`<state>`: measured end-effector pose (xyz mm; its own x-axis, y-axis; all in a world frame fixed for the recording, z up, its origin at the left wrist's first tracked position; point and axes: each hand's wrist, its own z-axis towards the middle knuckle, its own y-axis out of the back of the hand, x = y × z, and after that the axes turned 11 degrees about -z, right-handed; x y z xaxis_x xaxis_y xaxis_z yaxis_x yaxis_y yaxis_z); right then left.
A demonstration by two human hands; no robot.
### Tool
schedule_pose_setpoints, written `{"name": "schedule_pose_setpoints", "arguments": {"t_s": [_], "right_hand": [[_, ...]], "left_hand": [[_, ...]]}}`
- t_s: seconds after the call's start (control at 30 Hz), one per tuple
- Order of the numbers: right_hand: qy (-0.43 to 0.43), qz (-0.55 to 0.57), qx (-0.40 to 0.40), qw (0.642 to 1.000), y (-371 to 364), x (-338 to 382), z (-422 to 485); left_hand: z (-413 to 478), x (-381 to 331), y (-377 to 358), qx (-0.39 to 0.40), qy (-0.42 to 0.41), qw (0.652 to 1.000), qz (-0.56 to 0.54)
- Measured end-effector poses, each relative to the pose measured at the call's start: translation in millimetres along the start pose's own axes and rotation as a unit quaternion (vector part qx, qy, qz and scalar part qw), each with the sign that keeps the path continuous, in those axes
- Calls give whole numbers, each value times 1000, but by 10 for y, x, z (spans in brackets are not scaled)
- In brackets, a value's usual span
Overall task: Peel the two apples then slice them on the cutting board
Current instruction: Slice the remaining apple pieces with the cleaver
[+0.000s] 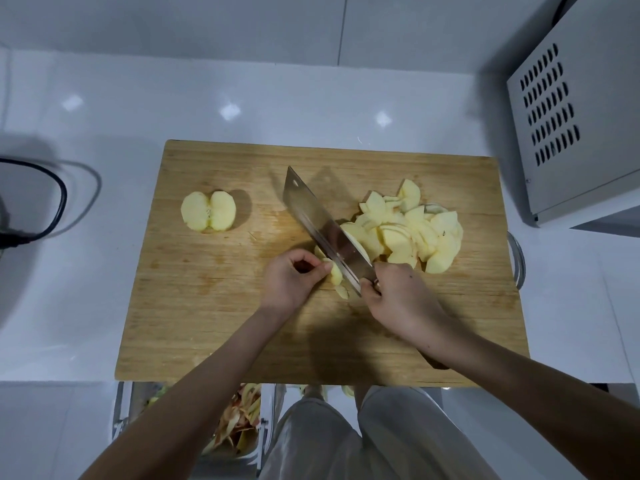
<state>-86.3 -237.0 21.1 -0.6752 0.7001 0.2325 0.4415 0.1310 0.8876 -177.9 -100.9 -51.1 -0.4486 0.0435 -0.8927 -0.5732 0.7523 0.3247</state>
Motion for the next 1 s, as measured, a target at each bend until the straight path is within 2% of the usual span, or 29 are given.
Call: {"name": "schedule_pose_setpoints", "arguments": {"t_s": [0.17, 0.3, 0.4, 0.5, 0.57, 0.63, 0.73, 0.83, 0.9, 1.0], "right_hand": [[-13, 21, -44, 999, 108, -86, -14], [1, -23, -94, 995, 208, -252, -90], [12, -29, -141, 990, 290, -394, -189], [25, -26, -158, 987, 350, -519, -287], [29, -47, -151, 987, 387, -584, -319], [18, -66, -142, 987, 414, -606, -338], [17, -76, -134, 988, 414, -592, -337], [24, -81, -160, 983, 392, -576, -342], [27, -105, -189, 976, 391, -578, -345], [14, -139, -216, 966, 368, -619, -323]], "left_hand": [[30, -64, -47, 16, -2, 998, 54], [101, -143, 20, 24, -6, 998, 49], [118, -306, 210, -85, -46, 994, 44], [28, -481, 439, -222, -103, 969, 27], [-52, -644, 473, -244, -183, 952, 23], [-116, -843, 338, -187, -284, 938, 65], [-121, -1014, -121, -18, -380, 914, 141], [-129, -935, -580, 103, -363, 897, 231], [-85, -842, -732, 124, -349, 883, 287], [-9, -829, -822, 154, -321, 882, 308]]}}
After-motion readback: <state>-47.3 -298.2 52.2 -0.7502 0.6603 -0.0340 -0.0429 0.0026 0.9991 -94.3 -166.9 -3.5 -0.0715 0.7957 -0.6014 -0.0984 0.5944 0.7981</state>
